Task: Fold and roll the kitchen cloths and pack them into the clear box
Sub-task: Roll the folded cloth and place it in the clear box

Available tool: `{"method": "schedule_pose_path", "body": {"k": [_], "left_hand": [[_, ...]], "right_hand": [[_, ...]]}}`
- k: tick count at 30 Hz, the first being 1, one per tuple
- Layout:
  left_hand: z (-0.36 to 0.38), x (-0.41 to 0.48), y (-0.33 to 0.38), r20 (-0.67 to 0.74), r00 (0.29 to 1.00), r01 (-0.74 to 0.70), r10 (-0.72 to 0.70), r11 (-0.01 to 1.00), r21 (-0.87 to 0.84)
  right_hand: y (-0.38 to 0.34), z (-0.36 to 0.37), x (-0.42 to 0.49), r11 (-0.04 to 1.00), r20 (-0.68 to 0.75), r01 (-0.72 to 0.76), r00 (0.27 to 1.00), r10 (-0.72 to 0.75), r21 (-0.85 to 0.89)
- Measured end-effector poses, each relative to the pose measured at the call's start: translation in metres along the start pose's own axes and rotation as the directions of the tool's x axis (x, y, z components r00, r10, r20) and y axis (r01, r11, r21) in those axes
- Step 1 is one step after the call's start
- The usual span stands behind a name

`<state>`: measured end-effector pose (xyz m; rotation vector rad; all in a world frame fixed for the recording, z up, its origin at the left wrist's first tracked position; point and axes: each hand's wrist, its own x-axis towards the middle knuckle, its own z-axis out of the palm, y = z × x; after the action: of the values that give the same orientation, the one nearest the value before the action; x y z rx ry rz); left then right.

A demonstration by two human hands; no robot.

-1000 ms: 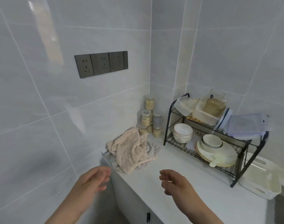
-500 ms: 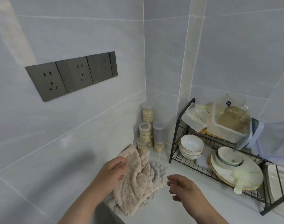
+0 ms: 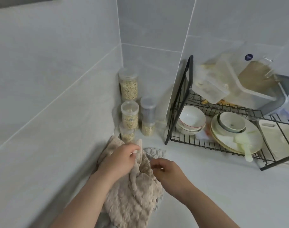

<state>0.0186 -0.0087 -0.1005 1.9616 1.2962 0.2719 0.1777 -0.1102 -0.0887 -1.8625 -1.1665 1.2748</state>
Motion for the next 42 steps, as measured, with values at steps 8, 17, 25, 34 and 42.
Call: {"method": "schedule_pose_path", "body": {"k": [8, 17, 25, 34, 42], "left_hand": [[0.009, 0.024, -0.047, -0.03, 0.995, -0.077, 0.096, 0.918, 0.39], [0.017, -0.022, -0.057, -0.263, 0.958, 0.048, 0.116, 0.837, 0.545], [0.036, -0.033, -0.073, -0.228, 0.967, 0.084, 0.111, 0.71, 0.7], [0.042, -0.062, -0.049, -0.063, 0.926, -0.227, 0.373, 0.68, 0.697], [0.022, -0.104, -0.057, -0.069, 0.962, -0.064, 0.265, 0.464, 0.884]], "right_hand": [[0.04, 0.035, 0.025, 0.907, 0.064, 0.173, 0.985, -0.16, -0.383], [0.082, 0.044, 0.015, 0.696, 0.091, 0.436, 0.876, -0.473, -0.57], [0.111, 0.065, -0.017, 0.535, 0.169, 0.58, 0.759, -0.629, -0.614], [0.119, 0.076, -0.031, 0.75, -0.192, 0.309, 0.846, -0.498, -0.584], [0.103, 0.072, -0.062, 0.831, -0.392, 0.28, 0.779, -0.49, -0.481]]}}
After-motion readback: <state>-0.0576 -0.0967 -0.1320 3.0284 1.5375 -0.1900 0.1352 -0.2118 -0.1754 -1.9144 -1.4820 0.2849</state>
